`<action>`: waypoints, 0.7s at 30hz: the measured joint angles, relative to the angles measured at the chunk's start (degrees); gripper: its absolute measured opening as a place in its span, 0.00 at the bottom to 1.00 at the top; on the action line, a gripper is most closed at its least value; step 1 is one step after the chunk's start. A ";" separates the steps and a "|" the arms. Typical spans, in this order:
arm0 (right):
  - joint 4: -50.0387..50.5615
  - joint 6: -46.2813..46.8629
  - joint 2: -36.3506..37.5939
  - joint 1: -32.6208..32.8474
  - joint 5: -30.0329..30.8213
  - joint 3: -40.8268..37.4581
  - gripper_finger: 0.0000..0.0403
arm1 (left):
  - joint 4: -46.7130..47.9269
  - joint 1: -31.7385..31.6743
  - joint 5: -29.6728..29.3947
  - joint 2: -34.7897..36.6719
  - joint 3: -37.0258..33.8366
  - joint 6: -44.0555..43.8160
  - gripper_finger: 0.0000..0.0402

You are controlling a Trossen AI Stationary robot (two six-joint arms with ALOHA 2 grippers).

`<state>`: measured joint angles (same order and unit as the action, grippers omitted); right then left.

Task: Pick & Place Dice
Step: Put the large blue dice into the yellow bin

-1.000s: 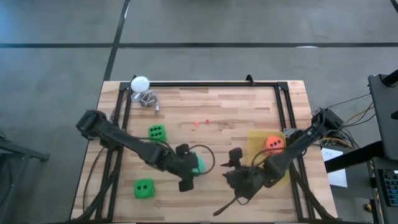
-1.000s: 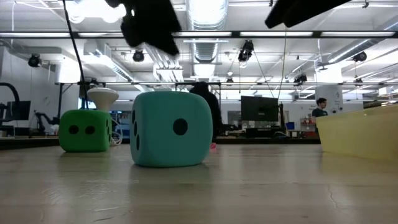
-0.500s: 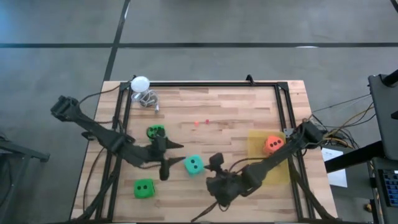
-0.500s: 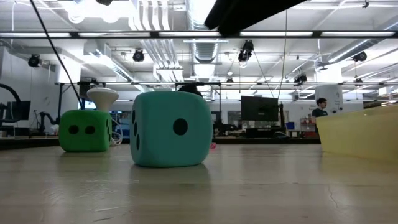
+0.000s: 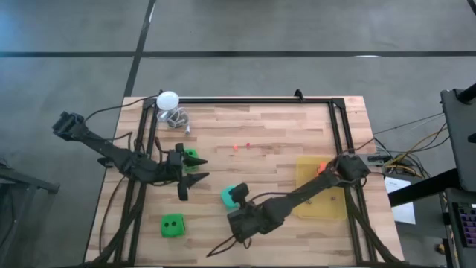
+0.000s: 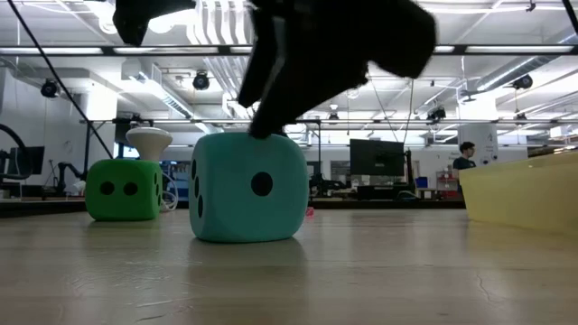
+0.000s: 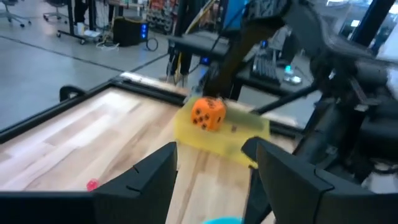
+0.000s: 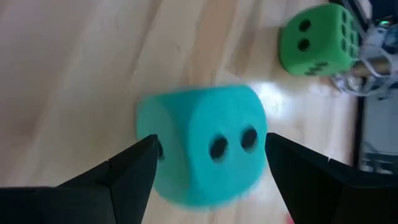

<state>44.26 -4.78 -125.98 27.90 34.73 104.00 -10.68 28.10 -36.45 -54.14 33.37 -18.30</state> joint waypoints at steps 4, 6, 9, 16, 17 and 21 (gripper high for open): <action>0.65 -0.36 -2.27 -0.76 -0.63 1.64 0.72 | 1.03 -0.19 0.25 0.03 -0.14 0.33 0.55; 0.78 -1.30 -2.92 -0.96 -0.94 1.79 0.72 | 1.09 -0.34 0.46 -0.12 0.02 0.35 0.55; 0.41 -1.74 -3.64 -1.41 -1.68 2.36 0.72 | 1.41 -0.33 0.64 -0.22 0.04 0.35 0.54; -2.47 -1.95 -3.70 -3.54 -2.72 -1.89 0.67 | 1.40 -0.35 0.64 -0.20 0.04 0.35 0.54; -2.56 -2.01 -3.98 -3.79 -2.25 -2.33 0.64 | 1.45 -0.33 0.66 -0.20 0.04 0.35 0.54; -2.75 -2.04 -6.48 -4.30 -3.11 -2.68 0.49 | 1.53 -0.35 0.66 -0.20 0.04 0.34 0.54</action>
<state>41.51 -6.82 -132.47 23.59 31.62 101.32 -9.15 27.75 -35.79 -54.35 33.41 -17.96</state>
